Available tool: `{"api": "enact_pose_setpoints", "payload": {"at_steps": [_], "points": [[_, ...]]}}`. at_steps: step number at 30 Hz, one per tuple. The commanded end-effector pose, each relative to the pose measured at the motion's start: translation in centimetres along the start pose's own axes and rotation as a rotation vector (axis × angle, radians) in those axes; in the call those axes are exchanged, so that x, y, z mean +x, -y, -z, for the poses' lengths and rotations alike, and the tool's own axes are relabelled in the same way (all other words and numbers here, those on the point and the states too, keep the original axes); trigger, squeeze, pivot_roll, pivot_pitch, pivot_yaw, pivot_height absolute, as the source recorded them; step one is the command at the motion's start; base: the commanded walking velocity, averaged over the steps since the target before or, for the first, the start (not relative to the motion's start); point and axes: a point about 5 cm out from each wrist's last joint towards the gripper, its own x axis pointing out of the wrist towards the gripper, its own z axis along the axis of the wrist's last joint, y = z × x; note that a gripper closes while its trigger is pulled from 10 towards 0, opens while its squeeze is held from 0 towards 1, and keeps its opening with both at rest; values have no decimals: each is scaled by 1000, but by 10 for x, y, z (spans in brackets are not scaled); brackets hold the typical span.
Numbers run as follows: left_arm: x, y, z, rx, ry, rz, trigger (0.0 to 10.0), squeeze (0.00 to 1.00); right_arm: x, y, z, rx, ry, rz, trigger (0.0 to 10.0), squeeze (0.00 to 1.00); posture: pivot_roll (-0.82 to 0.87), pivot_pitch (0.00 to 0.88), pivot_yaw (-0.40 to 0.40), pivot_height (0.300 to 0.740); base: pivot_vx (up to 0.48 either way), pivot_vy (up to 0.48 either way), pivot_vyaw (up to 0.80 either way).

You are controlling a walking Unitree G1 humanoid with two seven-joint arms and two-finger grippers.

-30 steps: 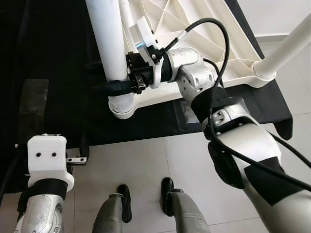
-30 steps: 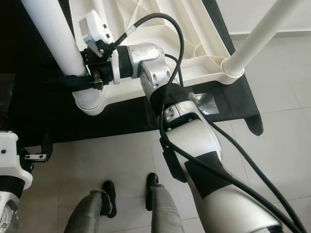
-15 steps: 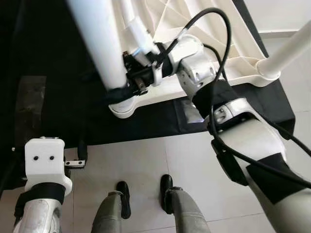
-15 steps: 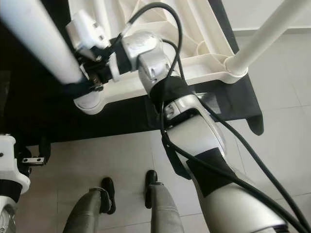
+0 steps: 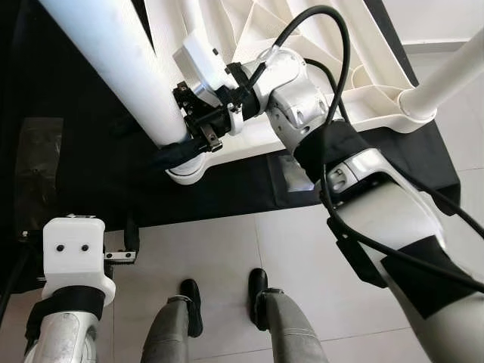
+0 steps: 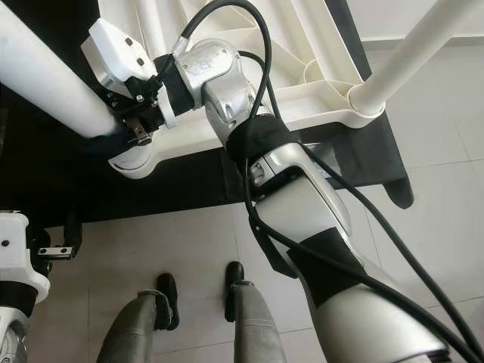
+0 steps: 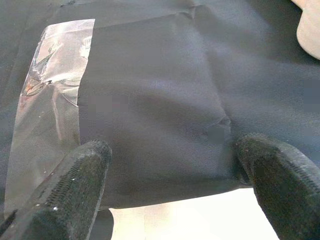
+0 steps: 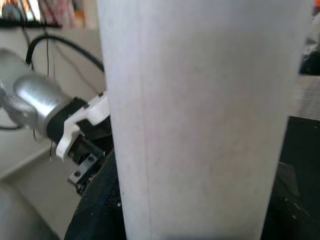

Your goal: Building children table

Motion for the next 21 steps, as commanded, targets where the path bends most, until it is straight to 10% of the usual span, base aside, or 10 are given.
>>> {"api": "enact_pose_setpoints", "payload": {"at_steps": [1, 14, 21], "points": [[-4, -3, 1, 9, -12, -15, 10000, 0, -2, -14, 40, 185, -55, -2, 10000, 0, 88, 564, -69, 740, 0, 0, 0], [0, 0, -3, 6, -5, 0, 10000, 0, -15, -20, 54, 311, -84, 58, 10000, 0, 78, 557, -56, 740, 0, 0, 0], [2, 0, -4, 5, -2, 2, 10000, 0, -18, -22, 53, 230, -198, 0, 10000, 0, 72, 555, -52, 740, 0, 0, 0]]}}
